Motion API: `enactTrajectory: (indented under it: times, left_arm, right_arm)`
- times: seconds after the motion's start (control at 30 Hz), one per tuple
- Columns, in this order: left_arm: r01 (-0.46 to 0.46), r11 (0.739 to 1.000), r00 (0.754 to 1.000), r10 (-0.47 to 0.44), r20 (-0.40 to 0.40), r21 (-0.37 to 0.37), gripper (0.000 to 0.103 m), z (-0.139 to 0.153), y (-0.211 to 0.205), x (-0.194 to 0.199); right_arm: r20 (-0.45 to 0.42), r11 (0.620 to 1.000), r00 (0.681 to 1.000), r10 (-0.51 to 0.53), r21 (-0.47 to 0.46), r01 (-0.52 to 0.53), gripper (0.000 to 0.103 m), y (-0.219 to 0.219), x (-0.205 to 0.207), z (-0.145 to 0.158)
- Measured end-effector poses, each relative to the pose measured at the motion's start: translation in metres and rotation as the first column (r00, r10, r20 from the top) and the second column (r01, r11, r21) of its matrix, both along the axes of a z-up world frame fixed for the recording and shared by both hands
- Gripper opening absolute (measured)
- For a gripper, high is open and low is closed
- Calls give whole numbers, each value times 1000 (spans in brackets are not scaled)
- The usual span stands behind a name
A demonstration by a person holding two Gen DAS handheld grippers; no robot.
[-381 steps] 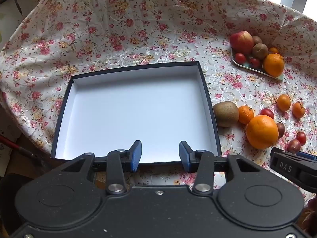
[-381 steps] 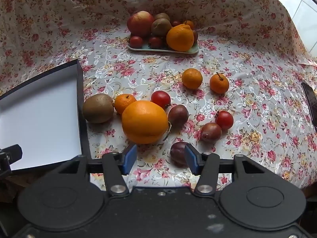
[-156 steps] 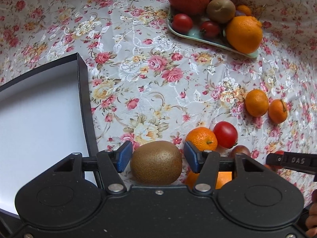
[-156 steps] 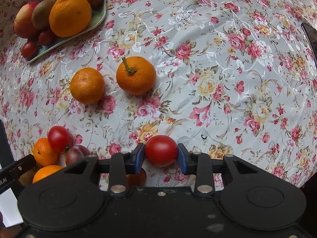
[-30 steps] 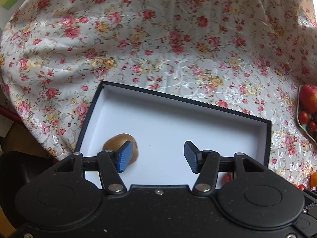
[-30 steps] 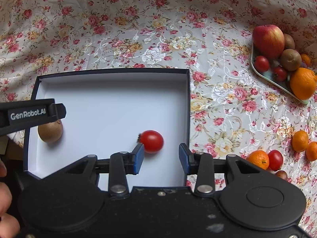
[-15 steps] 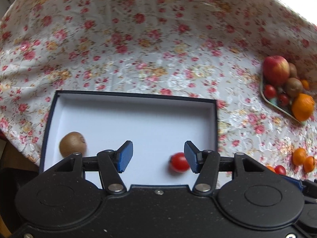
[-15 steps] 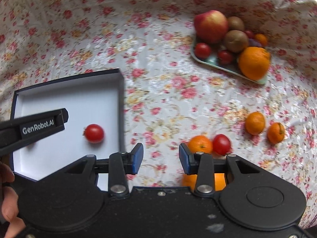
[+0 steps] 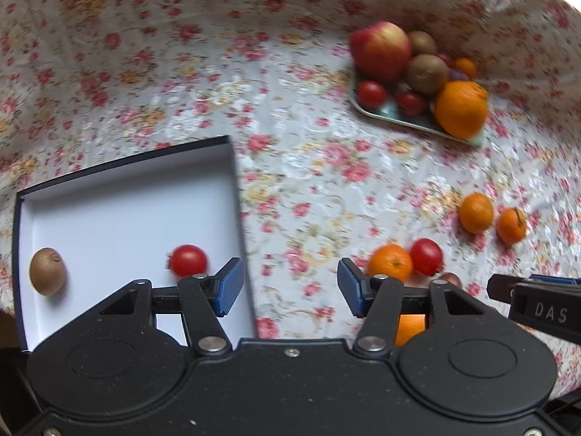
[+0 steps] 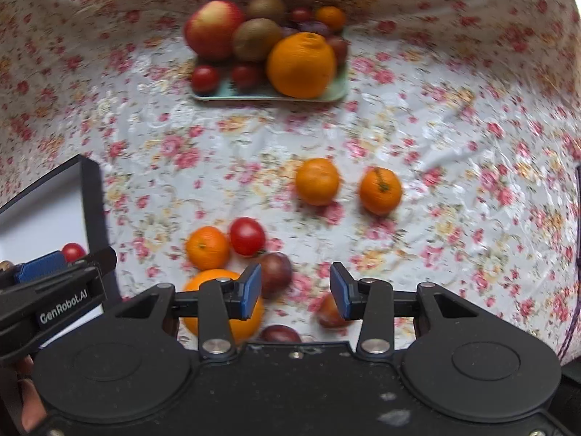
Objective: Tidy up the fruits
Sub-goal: 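Move both tools back toward the loose tangerines and tomatoes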
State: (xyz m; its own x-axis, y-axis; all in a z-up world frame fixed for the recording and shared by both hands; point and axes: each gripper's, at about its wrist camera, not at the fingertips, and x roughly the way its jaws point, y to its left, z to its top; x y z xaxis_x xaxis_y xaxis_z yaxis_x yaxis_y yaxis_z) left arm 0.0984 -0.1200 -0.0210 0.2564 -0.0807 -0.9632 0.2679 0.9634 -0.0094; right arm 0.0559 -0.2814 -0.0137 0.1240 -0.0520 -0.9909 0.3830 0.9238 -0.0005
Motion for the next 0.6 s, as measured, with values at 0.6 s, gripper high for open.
enactTrajectory:
  times: [0.6]
  left_arm:
    - [155,988,986,-155,-62,-4,60,-15,-68,-35]
  right_arm:
    - [-108,993,989,-101,52,107,43,-68,-45,-30]
